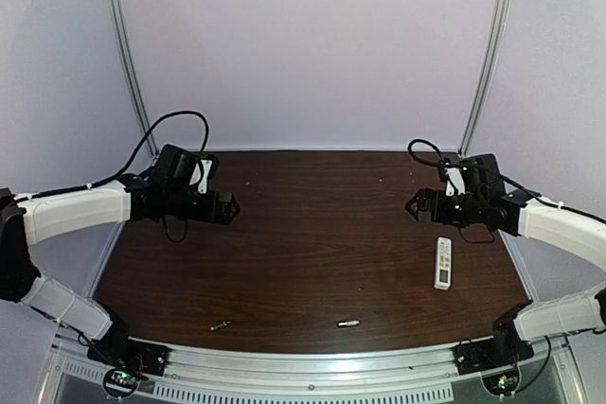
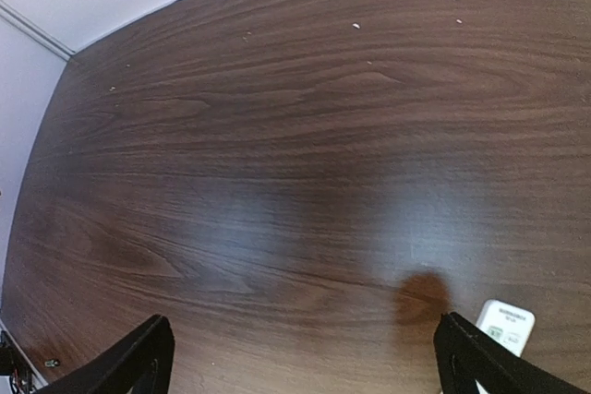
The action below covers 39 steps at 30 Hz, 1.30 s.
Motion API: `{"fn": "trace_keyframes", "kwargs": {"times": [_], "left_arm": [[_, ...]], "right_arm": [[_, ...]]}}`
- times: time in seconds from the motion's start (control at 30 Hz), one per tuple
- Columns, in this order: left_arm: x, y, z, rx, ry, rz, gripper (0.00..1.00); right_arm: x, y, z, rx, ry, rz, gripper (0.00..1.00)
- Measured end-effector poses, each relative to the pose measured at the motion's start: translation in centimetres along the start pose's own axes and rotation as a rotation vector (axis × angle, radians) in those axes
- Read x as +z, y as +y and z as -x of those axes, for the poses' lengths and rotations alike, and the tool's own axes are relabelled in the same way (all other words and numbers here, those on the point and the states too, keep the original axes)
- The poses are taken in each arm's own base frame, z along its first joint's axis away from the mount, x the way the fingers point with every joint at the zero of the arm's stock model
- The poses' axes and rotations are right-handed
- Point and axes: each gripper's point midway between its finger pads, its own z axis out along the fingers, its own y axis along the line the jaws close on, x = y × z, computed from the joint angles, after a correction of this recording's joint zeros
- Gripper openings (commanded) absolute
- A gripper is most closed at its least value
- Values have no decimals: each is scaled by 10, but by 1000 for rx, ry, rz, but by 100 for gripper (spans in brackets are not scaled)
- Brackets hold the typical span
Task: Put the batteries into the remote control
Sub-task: Pick up the remote control from the center of the board.
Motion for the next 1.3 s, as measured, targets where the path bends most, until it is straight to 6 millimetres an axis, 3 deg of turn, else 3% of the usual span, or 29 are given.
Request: {"fn": "trace_keyframes", "kwargs": {"times": [0.3,0.57,0.83,1.07,1.3], "left_arm": [[0,-7,1,12,-9,-14,97],[-2,-7,5,8,-27,-4,97],[-2,-4,10,1,-50,15,97],[-4,1,13,-5,-66,45,97],[-4,2,13,-7,-69,53,97]], "right_arm": [[-28,-38,-22,79,44,-212,100],[-20,-80,-75,129,197,-394,100],[-13,-99,-113,164,291,-456,97],[-8,-107,-132,182,323,-468,86],[-2,-107,-137,189,340,-453,63]]}}
